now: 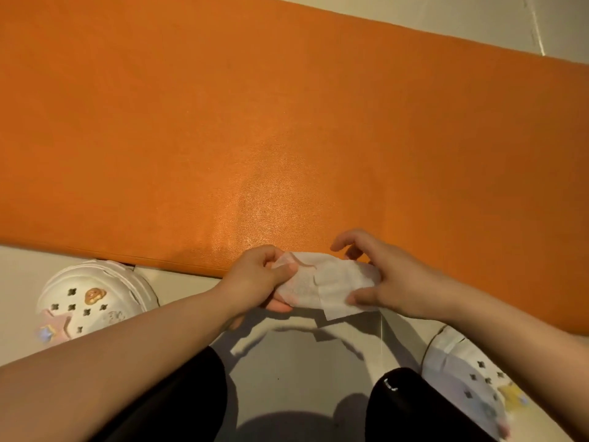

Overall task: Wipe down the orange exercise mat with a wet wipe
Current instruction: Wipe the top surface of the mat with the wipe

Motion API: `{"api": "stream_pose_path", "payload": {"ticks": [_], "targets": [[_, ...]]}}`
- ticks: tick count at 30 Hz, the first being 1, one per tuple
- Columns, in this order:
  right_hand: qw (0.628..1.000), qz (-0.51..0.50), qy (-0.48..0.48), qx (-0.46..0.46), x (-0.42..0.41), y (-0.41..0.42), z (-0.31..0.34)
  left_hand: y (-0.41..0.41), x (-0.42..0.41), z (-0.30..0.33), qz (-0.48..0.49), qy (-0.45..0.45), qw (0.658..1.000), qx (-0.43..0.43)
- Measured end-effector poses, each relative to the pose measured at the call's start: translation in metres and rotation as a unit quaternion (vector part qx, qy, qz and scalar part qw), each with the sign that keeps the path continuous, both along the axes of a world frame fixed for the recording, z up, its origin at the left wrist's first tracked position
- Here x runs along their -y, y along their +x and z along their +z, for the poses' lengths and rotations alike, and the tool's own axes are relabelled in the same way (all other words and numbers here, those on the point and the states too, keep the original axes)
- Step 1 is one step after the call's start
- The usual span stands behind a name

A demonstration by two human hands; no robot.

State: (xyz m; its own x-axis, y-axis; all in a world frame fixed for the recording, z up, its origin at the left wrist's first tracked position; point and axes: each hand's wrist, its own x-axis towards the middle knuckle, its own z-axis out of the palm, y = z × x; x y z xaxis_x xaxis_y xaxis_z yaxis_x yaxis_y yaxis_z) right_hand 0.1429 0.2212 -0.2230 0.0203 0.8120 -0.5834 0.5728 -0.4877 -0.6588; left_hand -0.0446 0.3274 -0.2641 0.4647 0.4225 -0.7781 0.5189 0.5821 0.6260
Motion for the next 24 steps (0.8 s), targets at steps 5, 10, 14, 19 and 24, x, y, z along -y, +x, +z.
{"api": "stream_pose_path", "payload": {"ticks": [5, 10, 14, 19, 24], "targets": [[0.991, -0.121, 0.03, -0.053, 0.0, 0.007, -0.02, -0.004, 0.005, -0.005, -0.022, 0.017, 0.999, -0.028], [0.994, -0.054, -0.004, 0.094, -0.03, 0.027, -0.031, -0.004, 0.005, -0.01, -0.015, 0.001, 0.999, -0.042], [0.953, -0.123, 0.05, 0.272, -0.067, 0.054, -0.034, -0.001, -0.004, -0.015, -0.012, 0.062, 0.997, -0.039], [0.963, -0.069, 0.097, 0.241, -0.059, 0.043, -0.038, -0.006, -0.003, -0.02, -0.091, 0.216, 0.97, -0.059], [0.911, 0.241, 0.171, 0.287, -0.014, 0.001, -0.059, -0.027, -0.004, -0.033, -0.344, 0.517, 0.784, -0.024]]}}
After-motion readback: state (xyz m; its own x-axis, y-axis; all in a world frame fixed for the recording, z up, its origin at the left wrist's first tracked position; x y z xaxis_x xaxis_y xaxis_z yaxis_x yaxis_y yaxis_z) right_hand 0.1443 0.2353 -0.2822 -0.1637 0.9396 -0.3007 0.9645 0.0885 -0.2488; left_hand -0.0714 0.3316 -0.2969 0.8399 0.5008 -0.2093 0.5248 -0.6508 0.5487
